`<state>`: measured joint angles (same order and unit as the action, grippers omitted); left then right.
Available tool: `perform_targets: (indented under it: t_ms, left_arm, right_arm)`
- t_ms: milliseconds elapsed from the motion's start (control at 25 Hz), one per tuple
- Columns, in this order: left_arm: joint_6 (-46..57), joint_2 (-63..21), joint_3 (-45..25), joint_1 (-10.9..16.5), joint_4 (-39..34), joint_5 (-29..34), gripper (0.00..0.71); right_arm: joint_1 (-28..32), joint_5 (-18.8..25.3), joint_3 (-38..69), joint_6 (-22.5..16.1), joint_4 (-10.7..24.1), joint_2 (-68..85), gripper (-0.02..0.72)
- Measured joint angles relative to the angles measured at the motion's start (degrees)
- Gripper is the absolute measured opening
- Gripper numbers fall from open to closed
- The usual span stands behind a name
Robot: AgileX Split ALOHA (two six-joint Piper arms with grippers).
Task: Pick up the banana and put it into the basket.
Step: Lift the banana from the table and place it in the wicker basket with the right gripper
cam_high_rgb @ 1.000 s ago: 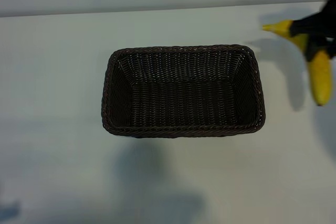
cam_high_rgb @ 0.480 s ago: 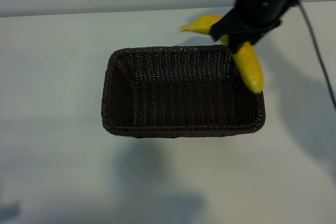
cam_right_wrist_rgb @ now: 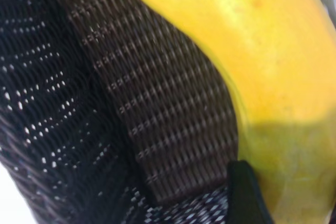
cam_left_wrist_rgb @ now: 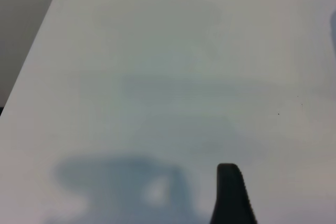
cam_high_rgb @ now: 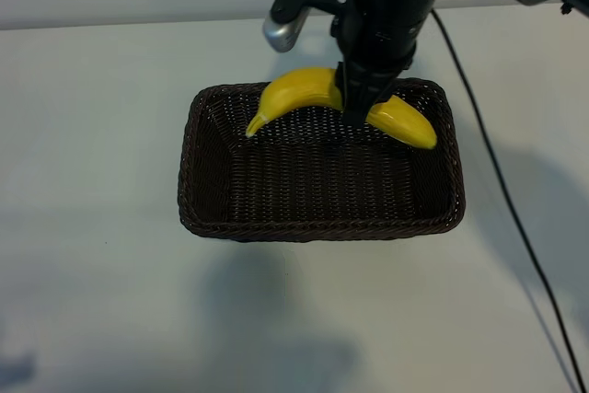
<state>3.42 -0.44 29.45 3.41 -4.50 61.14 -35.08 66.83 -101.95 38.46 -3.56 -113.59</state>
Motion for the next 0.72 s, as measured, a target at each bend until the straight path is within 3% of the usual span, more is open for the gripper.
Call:
perform_targets:
  t_ms: [160, 720]
  left_arm:
    - [0.0, 0.0, 0.0, 0.0, 0.0, 0.0, 0.497]
    - [0.06, 0.0, 0.0, 0.0, 0.0, 0.0, 0.497]
  right_arm:
    - [-0.8, -1.52, -0.08, 2.02, -0.31, -0.13, 0.407]
    - [-0.8, -4.24, -0.13, 1.42, -0.61, -7.45, 0.407]
